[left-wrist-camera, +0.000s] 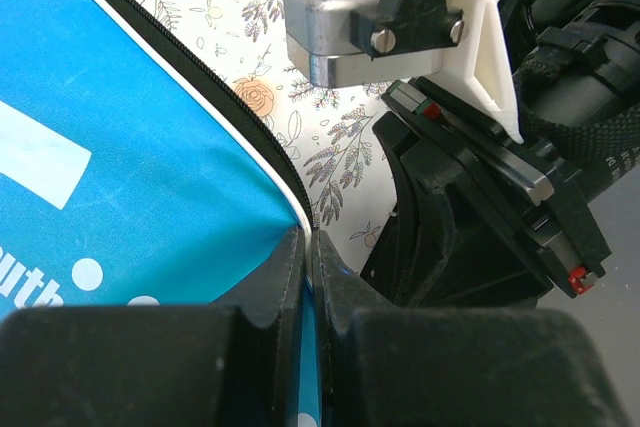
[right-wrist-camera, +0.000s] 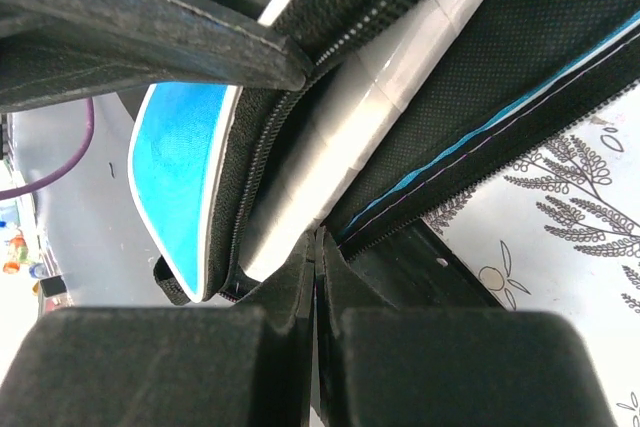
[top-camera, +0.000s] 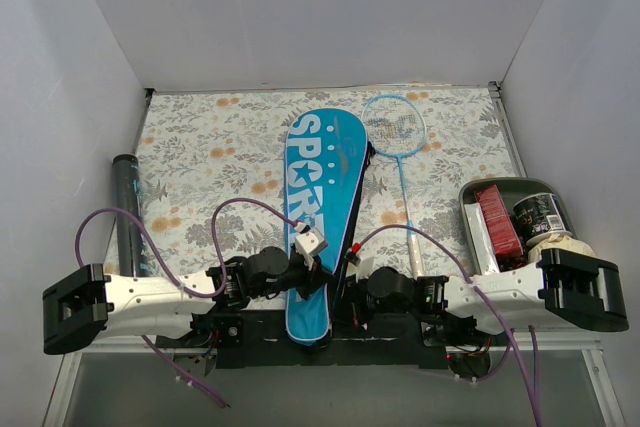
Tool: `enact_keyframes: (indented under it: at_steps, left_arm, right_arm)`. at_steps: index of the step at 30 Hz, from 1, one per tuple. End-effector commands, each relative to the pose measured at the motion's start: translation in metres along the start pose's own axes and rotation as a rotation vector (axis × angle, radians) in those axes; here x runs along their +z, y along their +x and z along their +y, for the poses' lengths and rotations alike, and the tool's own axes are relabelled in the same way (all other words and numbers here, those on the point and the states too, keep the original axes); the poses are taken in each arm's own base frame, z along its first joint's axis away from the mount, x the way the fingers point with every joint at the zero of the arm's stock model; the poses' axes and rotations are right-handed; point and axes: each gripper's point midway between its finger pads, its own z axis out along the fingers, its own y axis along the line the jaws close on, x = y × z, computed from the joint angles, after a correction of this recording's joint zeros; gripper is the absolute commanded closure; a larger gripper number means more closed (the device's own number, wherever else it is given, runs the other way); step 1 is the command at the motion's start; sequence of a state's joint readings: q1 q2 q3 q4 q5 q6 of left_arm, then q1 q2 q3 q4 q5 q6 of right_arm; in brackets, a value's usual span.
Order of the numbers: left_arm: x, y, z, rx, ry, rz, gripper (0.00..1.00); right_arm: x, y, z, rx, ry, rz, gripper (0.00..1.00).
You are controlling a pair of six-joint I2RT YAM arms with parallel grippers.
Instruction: Pack up the badminton gear
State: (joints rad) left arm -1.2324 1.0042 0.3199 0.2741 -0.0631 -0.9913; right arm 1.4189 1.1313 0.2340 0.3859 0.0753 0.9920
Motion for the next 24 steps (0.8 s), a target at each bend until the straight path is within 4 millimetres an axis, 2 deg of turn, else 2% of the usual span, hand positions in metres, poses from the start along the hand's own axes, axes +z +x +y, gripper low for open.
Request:
enact_keyframes:
  at_steps: [1,5,12,14,15,17,18,24]
  left_arm:
    - [-0.002,-0.018,-0.005,0.005,0.017,-0.073,1.0]
    - [-0.003,-0.018,-0.004,0.0,0.016,-0.075,1.0]
    - [-0.002,-0.012,-0.003,-0.015,0.017,-0.073,1.0]
    - [-0.002,-0.01,-0.003,-0.018,0.017,-0.073,1.0]
    - [-0.002,-0.011,-0.003,-0.022,0.021,-0.076,1.0]
    - [-0.001,-0.01,-0.003,-0.023,0.019,-0.076,1.0]
    - [-0.001,-0.011,-0.003,-0.025,0.021,-0.076,1.0]
    - [-0.002,-0.011,-0.003,-0.028,0.019,-0.08,1.0]
  right_arm:
    - [0.003,-0.014,0.024,-0.006,-0.069,-0.047,0.99]
    - [0.007,-0.015,0.03,-0.008,-0.089,-0.047,0.99]
    - [0.012,-0.023,0.059,-0.013,-0.226,-0.08,0.99]
    - [0.014,-0.021,0.06,-0.007,-0.253,-0.084,0.99]
    - [0.011,-0.027,0.072,-0.008,-0.312,-0.113,0.99]
    - [0.014,-0.027,0.075,-0.005,-0.337,-0.12,0.99]
    - [0.011,-0.028,0.085,-0.01,-0.387,-0.118,0.99]
    - [0.014,-0.019,0.088,0.01,-0.437,-0.099,0.99]
